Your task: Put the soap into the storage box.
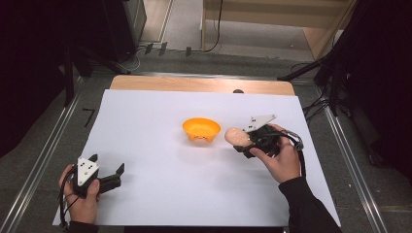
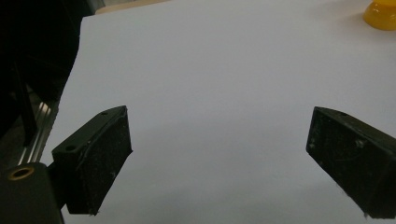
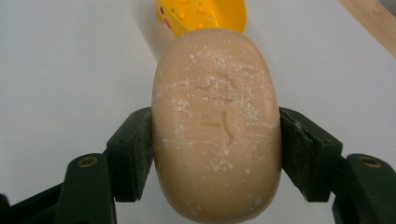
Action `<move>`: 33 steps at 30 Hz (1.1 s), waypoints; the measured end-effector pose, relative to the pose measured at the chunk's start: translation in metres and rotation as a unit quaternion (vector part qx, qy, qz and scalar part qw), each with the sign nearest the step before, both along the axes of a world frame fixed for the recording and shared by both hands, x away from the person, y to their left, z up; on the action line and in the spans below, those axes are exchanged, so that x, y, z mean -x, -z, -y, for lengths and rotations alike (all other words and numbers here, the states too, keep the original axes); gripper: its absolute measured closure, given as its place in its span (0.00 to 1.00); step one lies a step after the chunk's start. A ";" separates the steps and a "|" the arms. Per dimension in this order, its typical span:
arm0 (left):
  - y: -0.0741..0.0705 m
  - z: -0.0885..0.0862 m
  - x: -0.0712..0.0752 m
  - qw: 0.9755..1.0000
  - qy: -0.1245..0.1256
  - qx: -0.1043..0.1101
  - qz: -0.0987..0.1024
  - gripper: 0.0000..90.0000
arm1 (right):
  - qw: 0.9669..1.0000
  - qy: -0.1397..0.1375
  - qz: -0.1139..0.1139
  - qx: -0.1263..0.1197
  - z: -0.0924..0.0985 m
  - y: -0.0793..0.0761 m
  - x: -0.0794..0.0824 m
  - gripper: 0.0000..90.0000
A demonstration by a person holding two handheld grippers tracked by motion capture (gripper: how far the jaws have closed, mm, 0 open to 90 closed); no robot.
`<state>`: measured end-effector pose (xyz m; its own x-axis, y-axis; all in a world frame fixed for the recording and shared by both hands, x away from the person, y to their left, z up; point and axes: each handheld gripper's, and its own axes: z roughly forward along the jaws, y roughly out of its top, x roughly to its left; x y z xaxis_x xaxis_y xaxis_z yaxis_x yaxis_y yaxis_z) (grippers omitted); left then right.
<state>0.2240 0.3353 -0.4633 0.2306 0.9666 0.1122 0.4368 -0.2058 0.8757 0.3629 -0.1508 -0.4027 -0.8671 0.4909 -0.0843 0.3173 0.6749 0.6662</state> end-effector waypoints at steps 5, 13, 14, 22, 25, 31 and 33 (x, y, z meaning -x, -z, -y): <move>0.000 0.000 0.000 1.000 0.000 0.000 0.000 0.08 | 1.000 -0.007 -0.011 -0.010 -0.005 -0.003 -0.005 0.37; 0.000 0.000 0.000 1.000 0.001 0.000 0.000 0.08 | 1.000 -0.019 -0.010 -0.007 -0.018 -0.008 -0.012 0.37; 0.000 0.000 0.000 1.000 0.002 0.000 0.000 0.08 | 1.000 -0.021 -0.008 -0.008 -0.019 -0.009 -0.013 0.37; 0.000 0.000 0.000 1.000 0.002 0.000 0.000 0.08 | 0.999 -0.046 0.006 0.003 -0.032 -0.013 -0.020 0.37; 0.000 0.000 0.000 1.000 0.002 0.000 0.000 0.08 | 0.998 -0.061 0.006 0.008 -0.037 -0.013 -0.022 0.37; 0.000 0.000 0.000 1.000 0.002 0.000 0.000 0.08 | 0.996 -0.088 0.018 0.009 -0.048 -0.014 -0.027 0.37; 0.000 0.000 0.000 1.000 0.002 -0.001 0.000 0.08 | 0.995 -0.093 0.019 0.010 -0.050 -0.015 -0.027 0.37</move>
<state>0.2239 0.3353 -0.4633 0.2353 0.9652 0.1138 0.4353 -0.2093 0.8756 0.3897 -0.1009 -0.3882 -0.9388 0.3203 -0.1269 0.1607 0.7331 0.6608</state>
